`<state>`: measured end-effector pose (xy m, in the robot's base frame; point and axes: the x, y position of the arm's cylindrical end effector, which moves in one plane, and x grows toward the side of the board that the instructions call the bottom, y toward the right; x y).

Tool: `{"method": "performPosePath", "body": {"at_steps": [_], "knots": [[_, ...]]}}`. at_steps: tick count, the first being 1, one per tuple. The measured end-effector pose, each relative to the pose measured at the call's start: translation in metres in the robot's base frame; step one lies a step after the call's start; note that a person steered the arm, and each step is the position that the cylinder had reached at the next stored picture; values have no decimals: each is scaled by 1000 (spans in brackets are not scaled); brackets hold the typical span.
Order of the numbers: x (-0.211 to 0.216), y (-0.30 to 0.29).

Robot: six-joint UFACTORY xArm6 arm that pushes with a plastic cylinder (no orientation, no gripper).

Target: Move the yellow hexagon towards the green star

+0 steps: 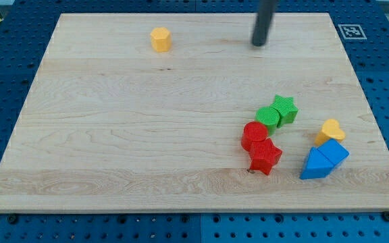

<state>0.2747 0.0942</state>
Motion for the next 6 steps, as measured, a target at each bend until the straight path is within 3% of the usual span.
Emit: {"method": "performPosePath", "body": {"at_steps": [1,3,4,6], "knots": [[-24,-79],[-26,-179],[-26,-207],[-17,-194]]}}
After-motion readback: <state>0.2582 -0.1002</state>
